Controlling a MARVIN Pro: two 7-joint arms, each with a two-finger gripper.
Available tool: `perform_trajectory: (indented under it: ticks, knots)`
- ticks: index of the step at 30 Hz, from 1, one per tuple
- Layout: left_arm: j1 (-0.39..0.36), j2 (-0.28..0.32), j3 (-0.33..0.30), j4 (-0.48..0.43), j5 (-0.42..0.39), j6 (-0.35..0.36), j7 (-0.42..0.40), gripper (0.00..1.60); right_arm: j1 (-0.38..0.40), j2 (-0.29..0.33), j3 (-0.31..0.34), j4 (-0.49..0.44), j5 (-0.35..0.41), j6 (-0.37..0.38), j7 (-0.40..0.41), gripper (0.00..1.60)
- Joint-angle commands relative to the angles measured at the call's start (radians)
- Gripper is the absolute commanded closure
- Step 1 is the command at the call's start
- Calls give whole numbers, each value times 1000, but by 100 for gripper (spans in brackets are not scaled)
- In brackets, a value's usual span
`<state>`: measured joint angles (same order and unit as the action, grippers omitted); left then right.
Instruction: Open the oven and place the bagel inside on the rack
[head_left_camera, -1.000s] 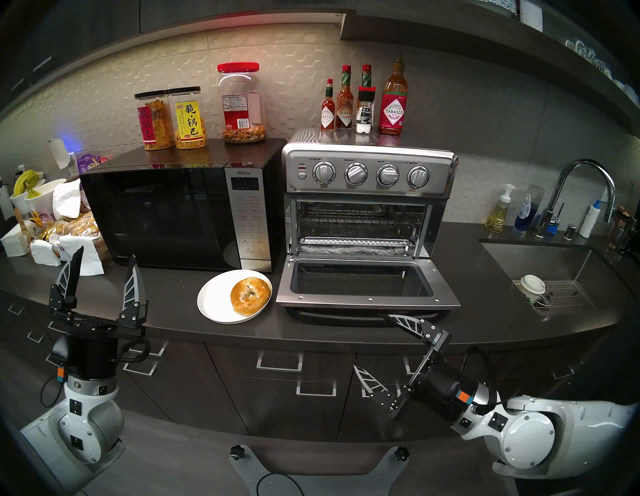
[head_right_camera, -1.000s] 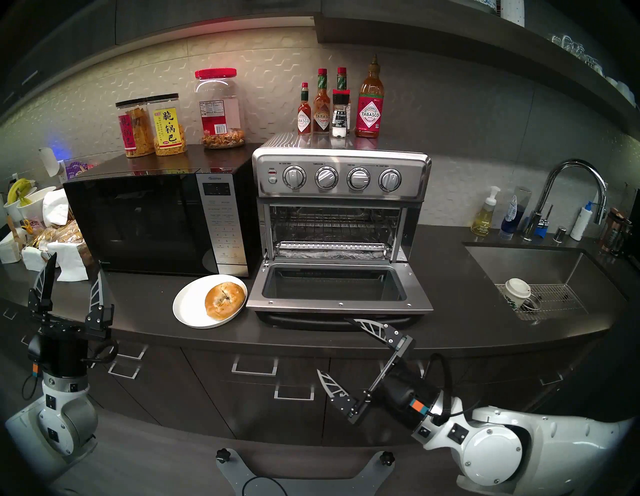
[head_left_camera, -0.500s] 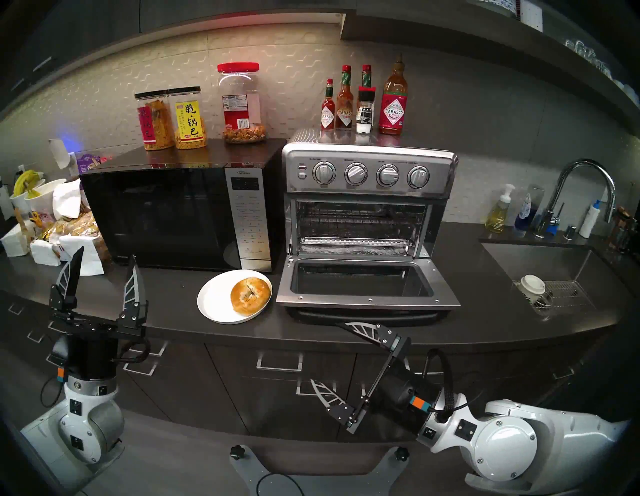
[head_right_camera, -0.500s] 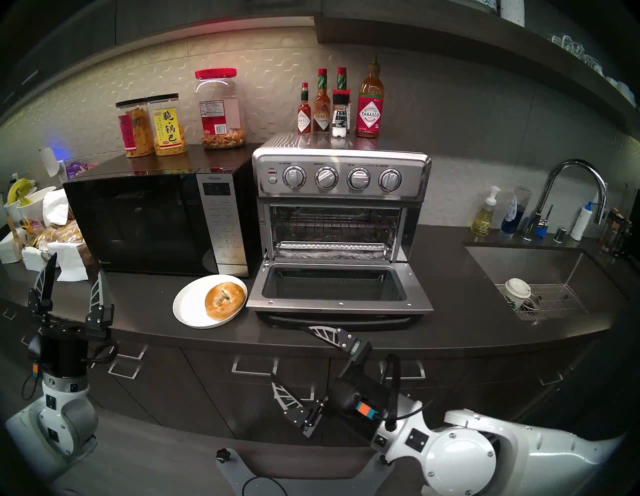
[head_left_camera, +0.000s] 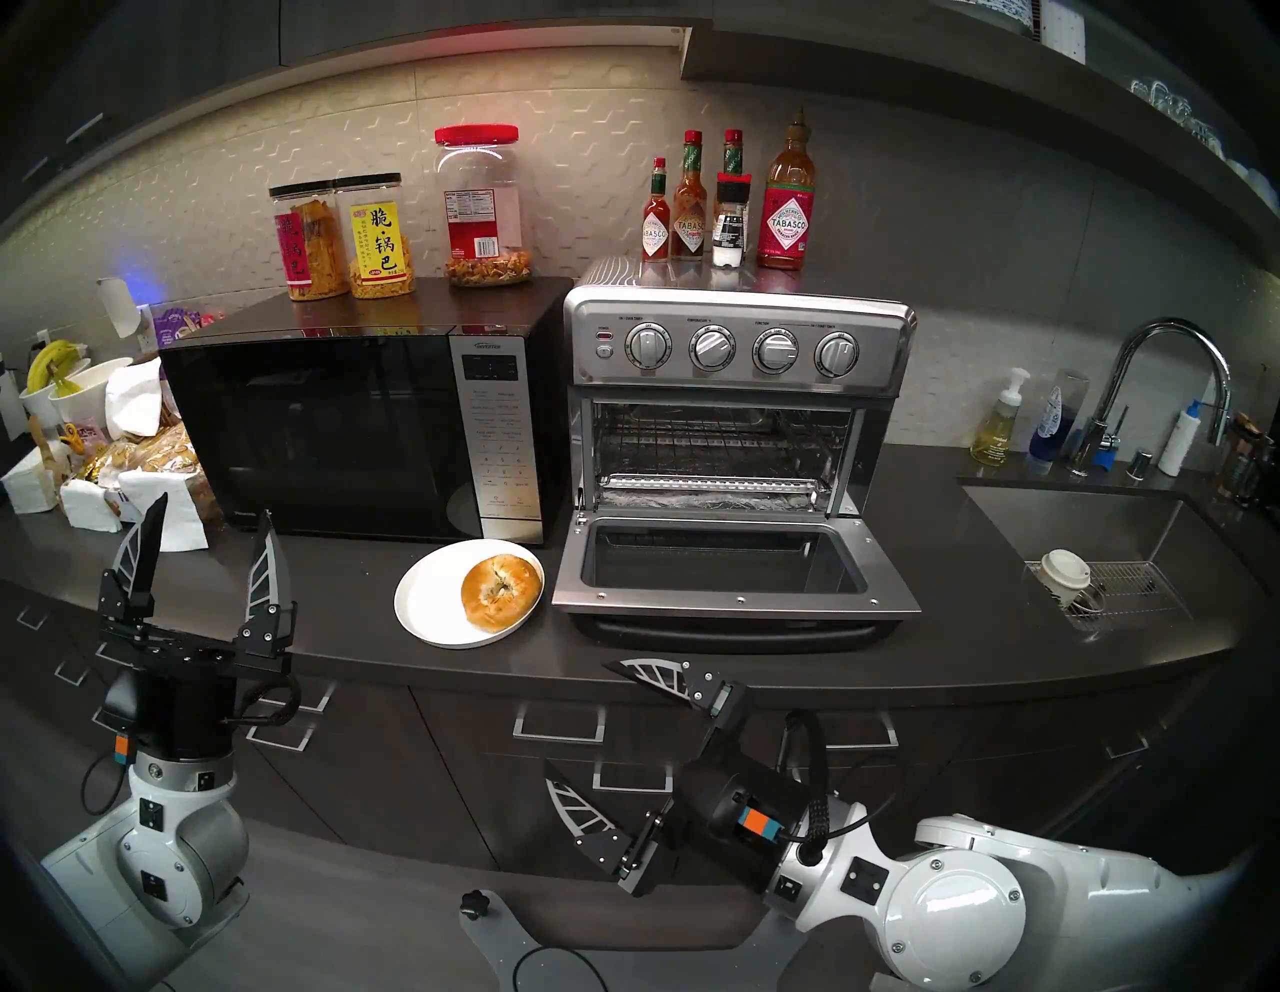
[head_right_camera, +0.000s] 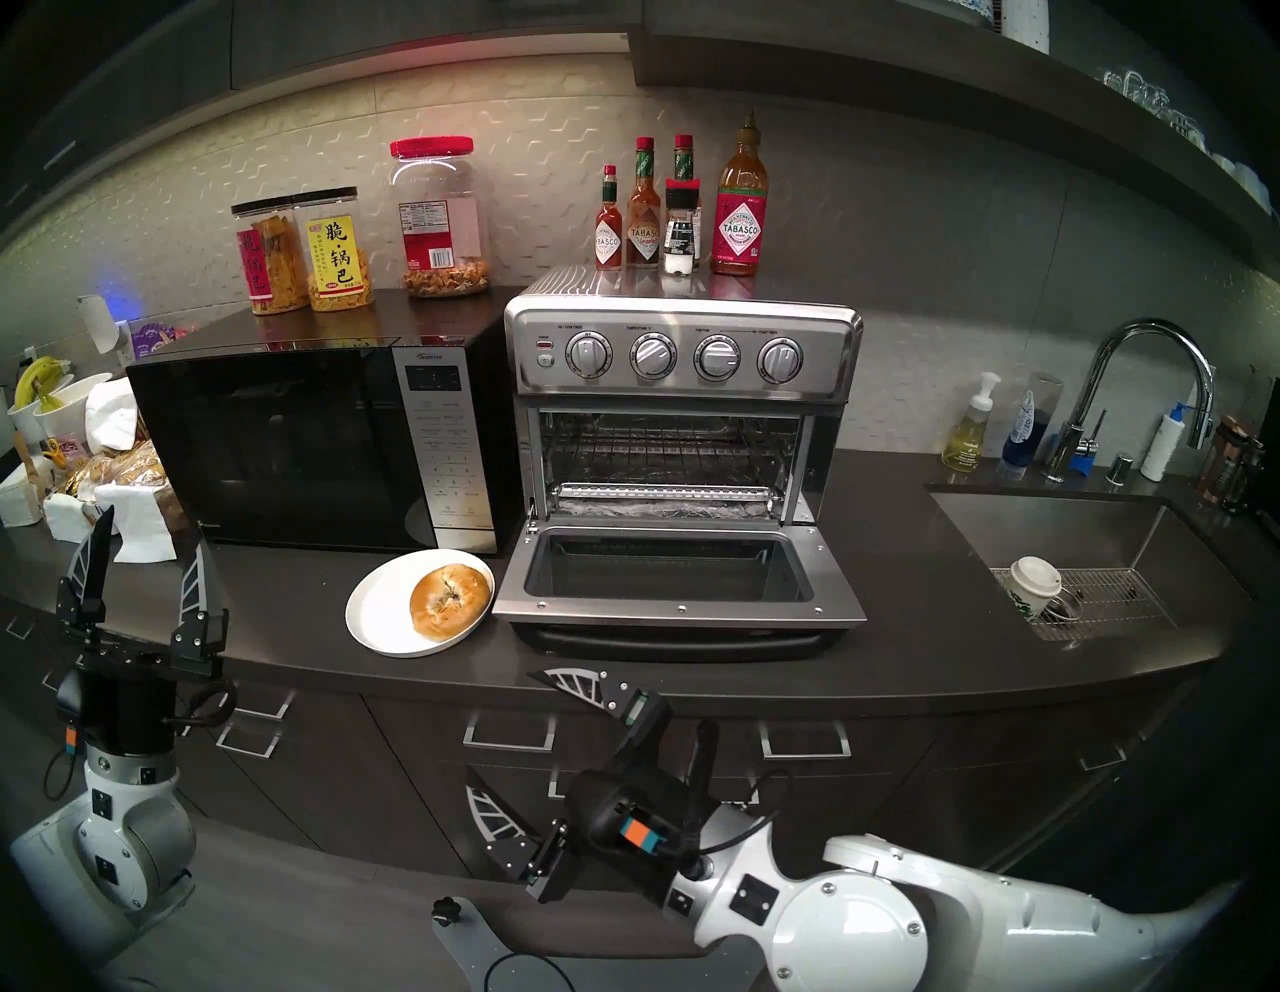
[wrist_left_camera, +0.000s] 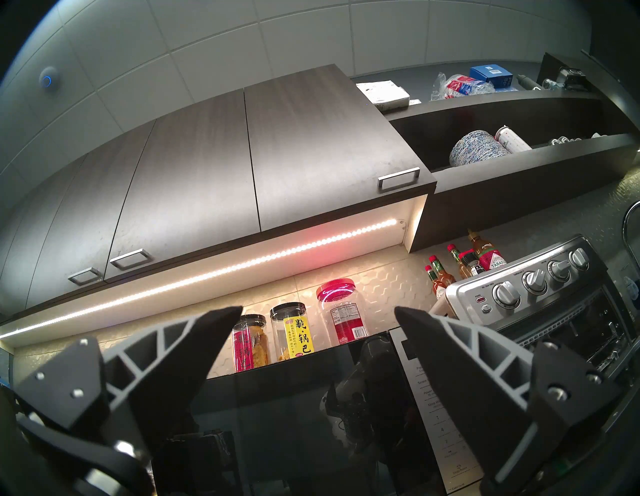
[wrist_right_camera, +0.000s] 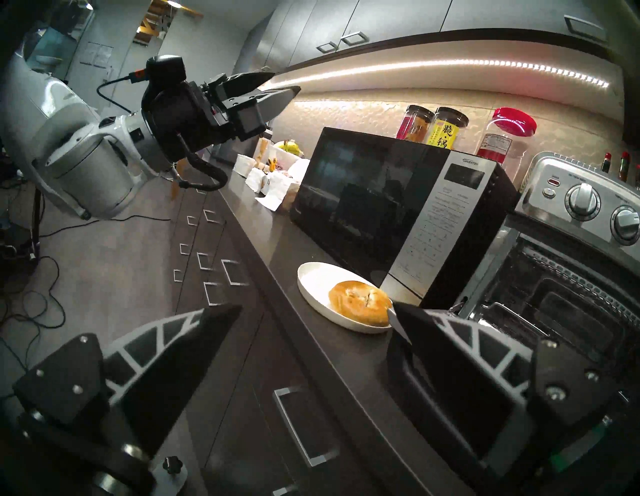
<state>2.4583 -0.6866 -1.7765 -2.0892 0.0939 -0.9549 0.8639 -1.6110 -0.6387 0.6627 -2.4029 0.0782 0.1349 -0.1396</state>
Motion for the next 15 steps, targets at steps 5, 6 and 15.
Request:
perform_trajectory:
  ticks: [5,6,15]
  knots:
    - [-3,0,-6,-8,1,-2,1,0,130,-161,-68,65,4,36,18,0]
    - [-3,0,-6,-8,1,-2,1,0,140,-160,-76,68,6,40,17,0]
    - [-3,1,-5,-8,1,-2,1,0,220,-257,-126,128,23,90,17,0]
